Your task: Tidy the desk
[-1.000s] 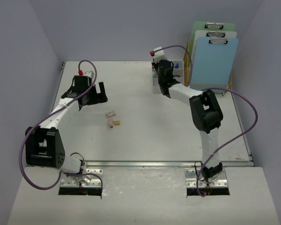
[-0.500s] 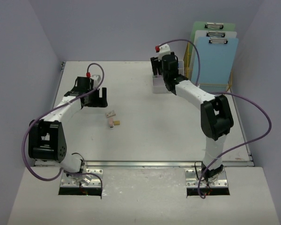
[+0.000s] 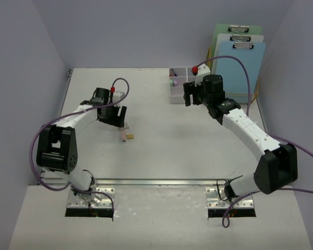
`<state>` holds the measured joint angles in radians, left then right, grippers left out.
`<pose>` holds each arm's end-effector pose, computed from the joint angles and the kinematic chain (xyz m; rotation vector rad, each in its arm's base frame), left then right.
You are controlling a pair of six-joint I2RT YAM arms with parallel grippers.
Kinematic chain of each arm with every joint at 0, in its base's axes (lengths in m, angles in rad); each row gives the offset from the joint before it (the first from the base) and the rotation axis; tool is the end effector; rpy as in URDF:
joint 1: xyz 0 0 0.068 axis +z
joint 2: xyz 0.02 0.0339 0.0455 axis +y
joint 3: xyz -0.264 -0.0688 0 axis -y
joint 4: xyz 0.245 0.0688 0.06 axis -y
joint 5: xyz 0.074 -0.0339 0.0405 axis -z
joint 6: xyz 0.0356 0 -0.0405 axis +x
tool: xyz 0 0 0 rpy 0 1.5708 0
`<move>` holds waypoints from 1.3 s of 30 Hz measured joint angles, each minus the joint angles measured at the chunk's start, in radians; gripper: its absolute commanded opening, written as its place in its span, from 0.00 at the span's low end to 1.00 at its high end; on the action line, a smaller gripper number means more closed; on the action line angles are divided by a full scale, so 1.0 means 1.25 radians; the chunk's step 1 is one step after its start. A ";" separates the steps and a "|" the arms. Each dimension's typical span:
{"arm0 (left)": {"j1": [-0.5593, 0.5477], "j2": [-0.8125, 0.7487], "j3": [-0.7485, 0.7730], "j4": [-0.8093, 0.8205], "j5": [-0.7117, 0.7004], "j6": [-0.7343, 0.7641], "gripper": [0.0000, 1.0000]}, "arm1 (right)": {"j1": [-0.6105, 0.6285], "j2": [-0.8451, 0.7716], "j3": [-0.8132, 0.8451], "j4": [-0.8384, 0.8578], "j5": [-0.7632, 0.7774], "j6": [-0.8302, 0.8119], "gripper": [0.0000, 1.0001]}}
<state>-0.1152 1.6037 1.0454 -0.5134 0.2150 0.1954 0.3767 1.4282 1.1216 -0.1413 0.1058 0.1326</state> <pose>0.3173 -0.0444 0.2029 0.4771 2.5810 -0.2561 0.3108 0.1189 0.3107 -0.1793 2.0148 0.2167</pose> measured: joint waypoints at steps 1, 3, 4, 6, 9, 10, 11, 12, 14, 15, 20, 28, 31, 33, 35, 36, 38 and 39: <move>-0.013 -0.005 0.000 -0.005 -0.008 -0.008 0.70 | -0.003 -0.008 -0.023 -0.014 -0.005 0.000 0.77; -0.039 -0.022 0.000 -0.015 -0.022 -0.038 0.72 | -0.010 -0.013 -0.048 -0.041 -0.012 0.000 0.77; -0.050 -0.035 0.000 -0.022 -0.030 -0.062 0.73 | -0.015 -0.013 -0.056 -0.050 -0.014 0.000 0.77; -0.067 -0.048 0.000 -0.036 -0.037 -0.093 0.71 | -0.025 -0.014 -0.064 -0.061 -0.018 0.001 0.78; -0.081 -0.056 0.002 -0.064 -0.049 -0.149 0.65 | -0.035 -0.017 -0.066 -0.068 -0.022 0.002 0.78; -0.081 -0.056 0.002 -0.073 -0.060 -0.167 0.64 | -0.039 -0.019 -0.066 -0.068 -0.023 0.003 0.78; -0.081 -0.056 0.001 -0.083 -0.073 -0.185 0.62 | -0.042 -0.022 -0.066 -0.068 -0.023 0.003 0.78; -0.081 -0.056 0.001 -0.094 -0.086 -0.203 0.62 | -0.044 -0.024 -0.066 -0.068 -0.023 0.003 0.78; -0.081 -0.053 0.001 -0.113 -0.113 -0.228 0.60 | -0.049 -0.028 -0.066 -0.067 -0.025 0.004 0.78; -0.081 -0.051 -0.001 -0.121 -0.122 -0.237 0.59 | -0.051 -0.029 -0.066 -0.067 -0.026 0.005 0.78; -0.082 -0.047 -0.018 -0.141 -0.147 -0.263 0.57 | -0.064 -0.029 -0.066 -0.067 -0.027 0.010 0.78; -0.091 -0.019 -0.020 -0.145 -0.148 -0.281 0.58 | -0.069 -0.029 -0.066 -0.067 -0.029 0.015 0.78; -0.102 -0.018 -0.024 -0.135 -0.147 -0.286 0.55 | -0.069 -0.029 -0.066 -0.067 -0.032 0.015 0.78; -0.111 -0.016 -0.031 -0.125 -0.148 -0.288 0.52 | -0.070 -0.027 -0.066 -0.066 -0.032 0.017 0.78; -0.119 -0.009 -0.036 -0.119 -0.148 -0.289 0.50 | -0.070 -0.023 -0.066 -0.064 -0.032 0.017 0.78; -0.121 -0.003 -0.037 -0.117 -0.147 -0.290 0.49 | -0.070 -0.020 -0.065 -0.063 -0.032 0.017 0.78; -0.124 0.010 -0.037 -0.113 -0.147 -0.290 0.44 | -0.070 -0.014 -0.065 -0.062 -0.032 0.017 0.78; -0.125 0.017 -0.037 -0.113 -0.147 -0.291 0.39 | -0.070 -0.012 -0.065 -0.062 -0.033 0.017 0.78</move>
<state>-0.2718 1.6253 0.9996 -0.6548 0.0318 -0.1681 0.2897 1.4133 1.0401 -0.2191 0.0650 0.1543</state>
